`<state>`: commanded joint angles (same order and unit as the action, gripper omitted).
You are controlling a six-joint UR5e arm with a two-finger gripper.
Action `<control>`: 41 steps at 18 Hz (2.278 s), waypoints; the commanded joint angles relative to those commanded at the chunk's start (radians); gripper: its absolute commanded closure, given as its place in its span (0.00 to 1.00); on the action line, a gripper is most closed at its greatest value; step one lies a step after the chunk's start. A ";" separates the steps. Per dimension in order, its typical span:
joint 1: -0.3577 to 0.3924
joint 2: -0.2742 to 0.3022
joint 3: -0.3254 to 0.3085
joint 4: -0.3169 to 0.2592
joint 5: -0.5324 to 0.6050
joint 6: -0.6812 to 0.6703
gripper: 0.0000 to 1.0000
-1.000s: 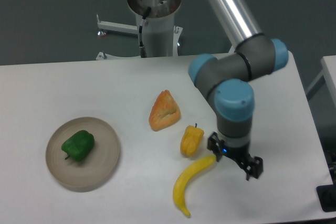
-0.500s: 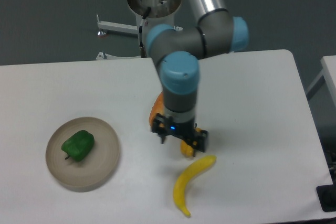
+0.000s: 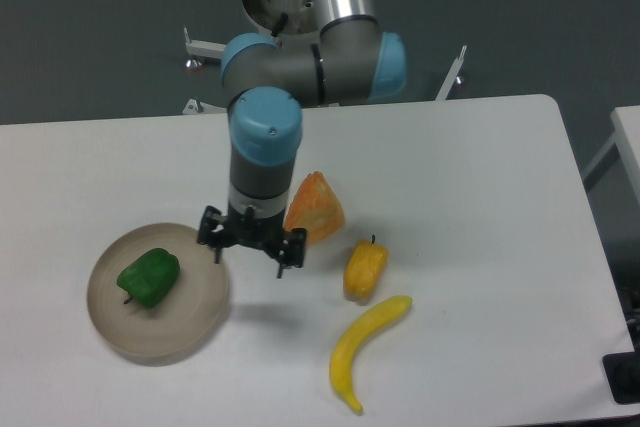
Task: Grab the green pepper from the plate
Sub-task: 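Move the open gripper over the green pepper on the plate, then lower the open gripper around the green pepper and close it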
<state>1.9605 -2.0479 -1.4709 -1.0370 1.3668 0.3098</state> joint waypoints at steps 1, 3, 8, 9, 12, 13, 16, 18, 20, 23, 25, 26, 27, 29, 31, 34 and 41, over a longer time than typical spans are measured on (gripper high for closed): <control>-0.009 0.006 -0.011 0.000 0.000 0.002 0.00; -0.037 0.009 -0.019 0.002 0.000 -0.001 0.00; -0.087 -0.006 -0.032 0.028 0.003 0.035 0.00; -0.101 -0.012 -0.034 0.029 0.005 0.051 0.00; -0.117 -0.014 -0.035 0.032 0.005 0.086 0.00; -0.123 -0.015 -0.038 0.032 0.005 0.089 0.00; -0.129 -0.025 -0.043 0.046 0.006 0.092 0.00; -0.134 -0.034 -0.040 0.051 0.008 0.092 0.00; -0.138 -0.040 -0.043 0.064 0.009 0.092 0.00; -0.143 -0.041 -0.040 0.074 0.009 0.092 0.00; -0.144 -0.052 -0.043 0.077 0.011 0.101 0.00; -0.147 -0.054 -0.042 0.077 0.014 0.106 0.00; -0.152 -0.055 -0.042 0.077 0.014 0.106 0.00; -0.153 -0.060 -0.037 0.077 0.015 0.107 0.00; -0.157 -0.066 -0.037 0.078 0.015 0.107 0.00; -0.160 -0.067 -0.034 0.077 0.015 0.107 0.00; -0.158 -0.064 -0.031 0.077 0.014 0.115 0.57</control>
<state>1.8024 -2.1123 -1.5018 -0.9603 1.3806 0.4249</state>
